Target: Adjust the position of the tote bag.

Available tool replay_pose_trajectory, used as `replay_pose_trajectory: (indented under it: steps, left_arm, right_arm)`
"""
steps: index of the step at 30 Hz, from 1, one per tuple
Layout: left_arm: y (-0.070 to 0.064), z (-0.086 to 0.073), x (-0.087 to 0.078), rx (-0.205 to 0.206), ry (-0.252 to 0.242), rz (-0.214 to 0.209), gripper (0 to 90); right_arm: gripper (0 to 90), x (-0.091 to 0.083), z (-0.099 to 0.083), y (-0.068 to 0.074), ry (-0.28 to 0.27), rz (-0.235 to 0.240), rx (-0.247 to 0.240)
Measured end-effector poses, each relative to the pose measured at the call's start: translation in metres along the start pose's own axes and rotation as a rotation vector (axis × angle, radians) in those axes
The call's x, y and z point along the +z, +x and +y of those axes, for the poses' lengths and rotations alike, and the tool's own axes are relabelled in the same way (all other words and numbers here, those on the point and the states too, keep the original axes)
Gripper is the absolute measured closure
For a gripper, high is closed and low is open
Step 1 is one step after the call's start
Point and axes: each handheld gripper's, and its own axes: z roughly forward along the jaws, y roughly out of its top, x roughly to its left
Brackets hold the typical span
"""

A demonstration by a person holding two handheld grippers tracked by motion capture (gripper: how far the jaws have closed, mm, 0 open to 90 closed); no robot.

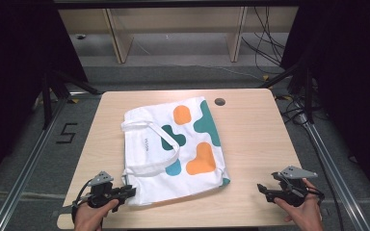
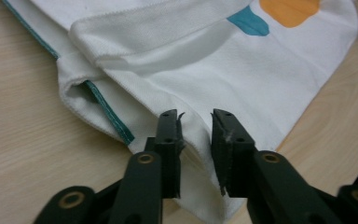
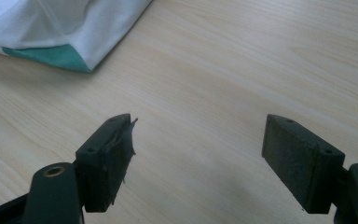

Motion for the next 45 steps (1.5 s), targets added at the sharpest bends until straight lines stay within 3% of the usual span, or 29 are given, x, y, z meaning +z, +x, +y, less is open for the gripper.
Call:
replay_pose_trajectory:
  steps: [2,4,5,7,12,16,17,18,19,20,22,25,26,27,28,30,32,36,38,39,40,41,44,45]
  left_arm:
    - [-0.006,0.000,0.005,0.026,0.007,-0.022,81.7]
    - [-0.009,-0.001,0.010,0.043,0.030,-0.046,83.0]
    - [-0.012,-0.002,0.013,0.045,0.033,-0.050,83.5]
    - [-0.017,-0.001,0.017,0.064,0.044,-0.058,84.0]
    - [-0.034,-0.001,0.028,0.079,0.049,-0.113,84.4]
    - [-0.045,-0.001,0.039,0.083,0.070,-0.153,84.5]
    - [-0.056,0.000,0.048,0.094,0.067,-0.175,84.4]
    - [-0.056,0.000,0.048,0.094,0.067,-0.175,84.4]
    - [-0.067,0.002,0.056,0.121,0.082,-0.196,84.3]
    - [-0.067,0.002,0.056,0.121,0.082,-0.196,84.3]
    - [-0.084,0.002,0.070,0.126,0.087,-0.224,84.2]
    - [-0.096,0.003,0.080,0.171,0.093,-0.239,84.0]
    - [-0.101,0.003,0.082,0.153,0.096,-0.245,83.9]
    - [-0.103,0.003,0.085,0.157,0.097,-0.248,83.9]
    - [-0.105,0.004,0.087,0.162,0.105,-0.259,83.9]
    - [-0.107,0.004,0.090,0.154,0.093,-0.264,83.8]
    - [-0.112,0.006,0.093,0.167,0.109,-0.270,83.6]
    - [-0.116,0.008,0.097,0.180,0.110,-0.280,83.3]
    - [-0.120,0.009,0.102,0.183,0.108,-0.287,83.2]
    - [-0.120,0.009,0.102,0.183,0.108,-0.287,83.3]
    - [-0.121,0.010,0.103,0.191,0.110,-0.290,83.3]
    - [-0.124,0.010,0.106,0.175,0.106,-0.295,83.2]
    - [-0.129,0.012,0.112,0.189,0.102,-0.302,82.8]
    - [-0.136,0.015,0.119,0.206,0.112,-0.305,82.6]
  right_arm:
    - [27.2,0.000,0.000,0.001,-0.006,0.004,0.009]
    - [27.7,0.001,0.002,-0.002,-0.012,0.027,-0.016]
    - [29.0,0.001,0.002,0.000,-0.021,0.033,0.007]
    - [31.2,0.001,0.003,-0.002,-0.035,0.047,-0.014]
    - [35.4,0.001,0.009,0.004,-0.048,0.059,-0.036]
    - [36.8,0.004,0.015,0.010,-0.069,0.089,-0.023]
    - [37.1,0.007,0.019,0.012,-0.073,0.110,-0.016]
    - [37.2,0.007,0.022,0.014,-0.064,0.097,-0.026]
    - [38.1,0.008,0.025,0.013,-0.072,0.080,-0.068]
    - [38.1,0.008,0.025,0.013,-0.072,0.080,-0.068]
    - [41.5,0.016,0.033,0.015,-0.093,0.108,-0.051]
    - [41.5,0.026,0.038,0.015,-0.052,0.108,-0.011]
    - [41.5,0.030,0.040,0.011,-0.070,0.093,-0.047]
    - [41.5,0.030,0.042,0.011,-0.060,0.100,-0.013]
    - [41.5,0.032,0.044,0.007,-0.067,0.085,-0.037]
    - [40.9,0.036,0.048,0.005,-0.070,0.067,-0.007]
    - [41.1,0.040,0.054,-0.003,-0.080,0.050,-0.029]
    - [45.6,0.051,0.064,-0.010,-0.080,0.060,-0.003]
    - [59.2,0.064,0.072,-0.013,-0.041,0.034,0.003]
    - [65.4,0.068,0.075,-0.017,-0.028,0.020,-0.025]
    - [65.4,0.068,0.075,-0.017,-0.028,0.020,-0.025]
    - [77.2,0.077,0.079,-0.023,-0.023,-0.003,-0.050]
    - [84.4,0.085,0.084,-0.026,-0.016,-0.006,-0.072]
    - [86.5,0.092,0.089,-0.031,0.000,-0.019,-0.095]
